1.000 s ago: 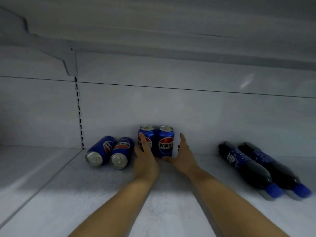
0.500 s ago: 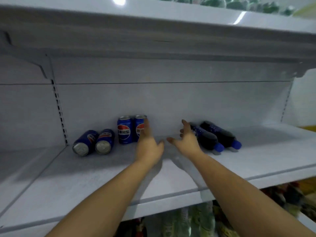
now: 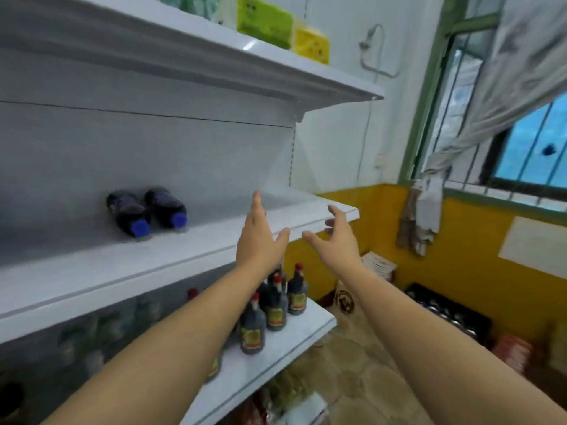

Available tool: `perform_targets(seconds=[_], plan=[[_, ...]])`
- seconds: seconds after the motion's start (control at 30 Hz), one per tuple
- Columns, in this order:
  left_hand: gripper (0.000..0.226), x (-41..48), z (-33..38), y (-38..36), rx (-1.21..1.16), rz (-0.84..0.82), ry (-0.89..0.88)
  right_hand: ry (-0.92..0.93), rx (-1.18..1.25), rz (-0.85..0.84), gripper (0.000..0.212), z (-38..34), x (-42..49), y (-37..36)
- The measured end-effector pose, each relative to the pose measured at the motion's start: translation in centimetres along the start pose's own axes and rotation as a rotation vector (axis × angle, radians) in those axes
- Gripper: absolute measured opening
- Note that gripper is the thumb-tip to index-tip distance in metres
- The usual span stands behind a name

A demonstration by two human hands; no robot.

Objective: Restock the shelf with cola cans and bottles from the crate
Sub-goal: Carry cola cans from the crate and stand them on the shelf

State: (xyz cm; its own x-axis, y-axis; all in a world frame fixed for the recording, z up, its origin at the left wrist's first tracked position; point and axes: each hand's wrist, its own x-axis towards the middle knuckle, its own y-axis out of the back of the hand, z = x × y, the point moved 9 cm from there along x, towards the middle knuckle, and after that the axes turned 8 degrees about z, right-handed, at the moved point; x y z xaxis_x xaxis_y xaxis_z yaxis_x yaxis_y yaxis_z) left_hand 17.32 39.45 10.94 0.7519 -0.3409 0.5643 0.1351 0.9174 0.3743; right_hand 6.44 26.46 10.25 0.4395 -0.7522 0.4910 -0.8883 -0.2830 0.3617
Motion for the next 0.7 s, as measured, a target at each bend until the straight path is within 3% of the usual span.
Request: perform_targets(seconds=[0.33,0.7], plan=[[0.087,-3.1,9.4,-25.4,-0.193,-0.312,-0.091,-0.246,-0.144,0.303,0.076,18.7,5.1,19.3],[0.085,2.8,15.4,-53.7,-0.281,-0.655,-0.173,-0.407,-0.294,0.474,0.07,36.0,20.4,29.3]])
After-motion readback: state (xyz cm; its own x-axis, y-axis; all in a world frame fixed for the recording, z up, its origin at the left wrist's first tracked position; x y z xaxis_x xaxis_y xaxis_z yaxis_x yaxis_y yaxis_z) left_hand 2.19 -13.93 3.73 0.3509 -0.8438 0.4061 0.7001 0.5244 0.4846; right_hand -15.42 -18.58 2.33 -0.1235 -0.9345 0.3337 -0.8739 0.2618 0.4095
